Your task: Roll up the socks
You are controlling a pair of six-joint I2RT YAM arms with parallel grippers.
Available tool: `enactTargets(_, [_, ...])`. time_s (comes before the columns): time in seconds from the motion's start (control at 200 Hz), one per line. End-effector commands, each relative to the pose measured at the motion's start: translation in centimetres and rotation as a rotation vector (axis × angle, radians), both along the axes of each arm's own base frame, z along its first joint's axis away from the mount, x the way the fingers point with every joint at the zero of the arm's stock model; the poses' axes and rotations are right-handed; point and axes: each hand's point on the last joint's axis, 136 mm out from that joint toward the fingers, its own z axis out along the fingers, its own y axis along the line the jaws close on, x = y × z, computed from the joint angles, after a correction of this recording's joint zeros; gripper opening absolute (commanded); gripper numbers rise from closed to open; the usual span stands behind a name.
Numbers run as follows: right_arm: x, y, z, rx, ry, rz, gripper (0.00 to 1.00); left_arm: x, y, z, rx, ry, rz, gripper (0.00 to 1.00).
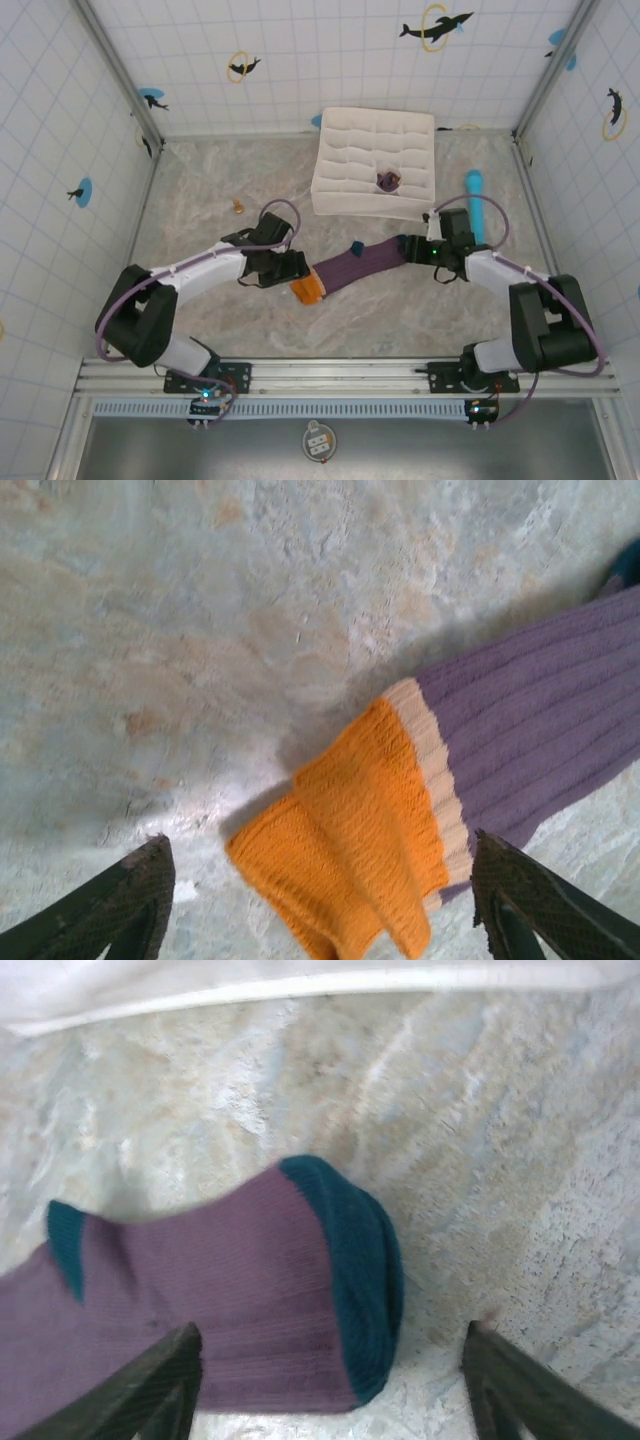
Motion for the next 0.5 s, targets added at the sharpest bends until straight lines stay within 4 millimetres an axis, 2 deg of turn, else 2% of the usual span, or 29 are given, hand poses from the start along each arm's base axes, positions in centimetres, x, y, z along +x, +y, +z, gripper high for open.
enactTargets(0.0, [-1.7, 0.1, 0.8, 0.004, 0.007, 0.001, 0.75, 1.0, -0.7, 0.3, -0.002, -0.043, -0.029, 0.74])
enactTargets(0.12, [-3.7, 0.9, 1.1, 0.036, -0.004, 0.001, 0.76, 1.2, -0.6, -0.6, 0.001, -0.048, -0.015, 0.68])
enactTargets(0.255, [-5.9, 2.0, 0.9, 0.035, -0.038, -0.004, 0.76, 1.4, -0.6, -1.6, 0.002, -0.041, 0.002, 0.51])
enactTargets(0.345, [-7.0, 2.6, 0.8, 0.055, -0.055, -0.012, 0.76, 1.4, -0.8, -1.9, -0.005, -0.037, 0.006, 0.45])
enactTargets(0.495, [-8.2, 2.4, 0.6, 0.064, -0.063, -0.051, 0.76, 1.0, -1.2, -2.5, -0.022, 0.001, -0.001, 0.37])
